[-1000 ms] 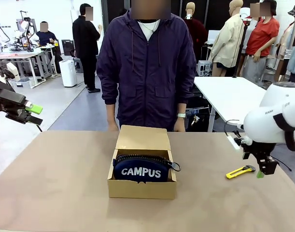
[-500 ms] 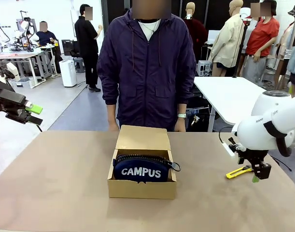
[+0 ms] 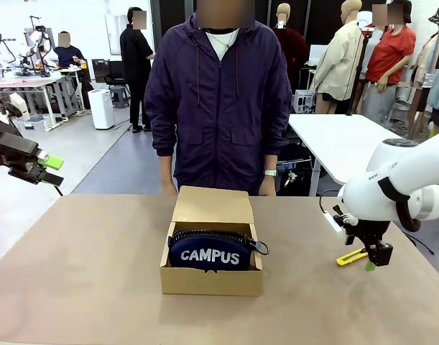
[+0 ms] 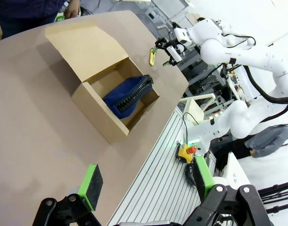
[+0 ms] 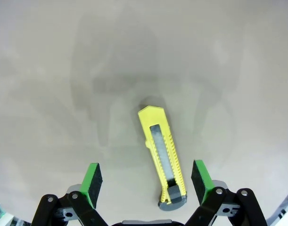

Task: Pack the items into the box.
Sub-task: Pick up the item indicated by the person and place it inside the Mailer Box.

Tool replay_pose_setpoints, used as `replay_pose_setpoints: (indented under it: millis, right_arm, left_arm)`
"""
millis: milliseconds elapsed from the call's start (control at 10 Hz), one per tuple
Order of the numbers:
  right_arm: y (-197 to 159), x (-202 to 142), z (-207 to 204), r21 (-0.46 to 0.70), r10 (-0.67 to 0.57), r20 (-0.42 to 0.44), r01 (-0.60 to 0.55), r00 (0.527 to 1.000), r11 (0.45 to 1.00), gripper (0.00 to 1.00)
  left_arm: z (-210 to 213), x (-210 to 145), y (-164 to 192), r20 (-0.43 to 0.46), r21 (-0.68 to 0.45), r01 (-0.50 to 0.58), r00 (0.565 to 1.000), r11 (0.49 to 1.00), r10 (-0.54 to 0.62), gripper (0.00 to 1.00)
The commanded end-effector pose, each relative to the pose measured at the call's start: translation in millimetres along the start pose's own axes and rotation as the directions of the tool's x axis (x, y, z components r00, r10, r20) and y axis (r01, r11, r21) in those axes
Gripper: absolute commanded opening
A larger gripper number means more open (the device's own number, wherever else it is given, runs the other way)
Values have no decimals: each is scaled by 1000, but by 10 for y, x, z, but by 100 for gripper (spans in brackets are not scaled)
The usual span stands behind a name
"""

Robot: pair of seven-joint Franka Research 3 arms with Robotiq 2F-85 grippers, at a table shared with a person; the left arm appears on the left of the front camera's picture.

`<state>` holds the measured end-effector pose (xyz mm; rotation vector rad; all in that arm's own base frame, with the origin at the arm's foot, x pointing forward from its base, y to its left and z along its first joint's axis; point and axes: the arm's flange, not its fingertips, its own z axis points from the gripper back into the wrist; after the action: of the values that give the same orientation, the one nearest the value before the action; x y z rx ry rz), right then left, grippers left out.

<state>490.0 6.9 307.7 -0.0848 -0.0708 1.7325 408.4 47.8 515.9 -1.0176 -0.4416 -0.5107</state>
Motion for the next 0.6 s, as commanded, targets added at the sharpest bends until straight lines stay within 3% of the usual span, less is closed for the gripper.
replay_pose_setpoints:
  millis: [0, 500]
  right_arm:
    - [-88, -106, -86, -41, 36, 50, -34, 998, 999, 100]
    - [-155, -202, -201, -30, 23, 78, -21, 997, 999, 100]
  left_arm:
    - [27, -11, -18, -8, -5, 6, 1000, 1000, -6, 100]
    - [27, -11, -18, -8, -5, 6, 1000, 1000, -6, 100]
